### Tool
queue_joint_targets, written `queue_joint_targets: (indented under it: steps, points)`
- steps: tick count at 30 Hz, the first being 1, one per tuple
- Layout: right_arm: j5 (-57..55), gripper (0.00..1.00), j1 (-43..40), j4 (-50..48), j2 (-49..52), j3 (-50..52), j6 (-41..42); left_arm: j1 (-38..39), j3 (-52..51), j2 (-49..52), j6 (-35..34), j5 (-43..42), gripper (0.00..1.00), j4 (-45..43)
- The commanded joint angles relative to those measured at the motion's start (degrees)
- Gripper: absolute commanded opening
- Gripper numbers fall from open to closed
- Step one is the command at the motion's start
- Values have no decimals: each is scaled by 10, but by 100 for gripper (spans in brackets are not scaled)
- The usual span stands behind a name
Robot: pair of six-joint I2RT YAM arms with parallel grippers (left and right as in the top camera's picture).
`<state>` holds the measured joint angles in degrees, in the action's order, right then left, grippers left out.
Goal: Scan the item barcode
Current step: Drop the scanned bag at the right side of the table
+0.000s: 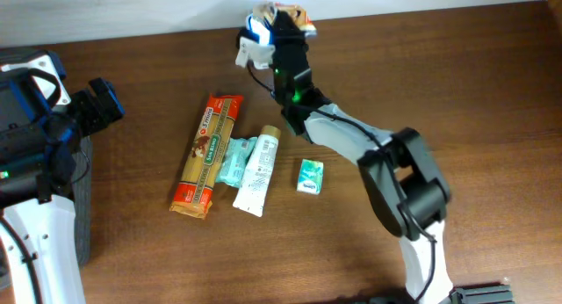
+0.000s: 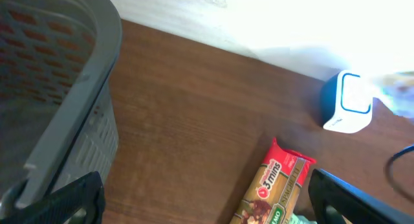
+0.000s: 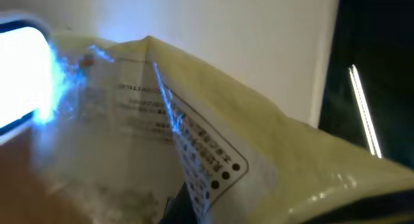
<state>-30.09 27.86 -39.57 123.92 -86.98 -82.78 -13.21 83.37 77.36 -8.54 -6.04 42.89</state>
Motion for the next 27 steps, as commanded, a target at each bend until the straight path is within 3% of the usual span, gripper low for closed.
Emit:
queue_joint_targets:
  steps: [1,2,4,7,9,12,15,19,22,24,27]
  points:
    - [-63,4,4,175,-197,-14,220,-2,2,-3,11,-6,99,-2]
    - [-66,4,3,236,-235,-14,289,-2,2,-3,12,-6,99,-2]
    - [-26,4,-15,438,-357,-14,573,-2,2,-3,11,-6,99,-2]
    - [159,4,-110,671,-484,-14,903,-2,2,-3,11,-6,99,-1]
    - [281,4,-229,794,-535,-14,1004,-2,2,-3,11,-6,99,-2]
    - [362,4,-389,895,-534,-11,1017,-2,2,-3,11,-6,99,-2]
    - [473,4,-530,911,-474,34,1017,-2,2,-3,11,-6,99,-2]
    - [496,4,-587,910,-303,87,981,-2,2,-3,11,-6,99,-2]
    - [496,39,-591,912,-187,87,988,-2,2,-3,11,-6,99,-2]
    - [496,59,-591,916,-178,85,993,-2,2,-3,11,-6,99,-2]
    - [496,63,-602,1020,-200,-9,977,-2,2,-3,11,-6,99,-2]
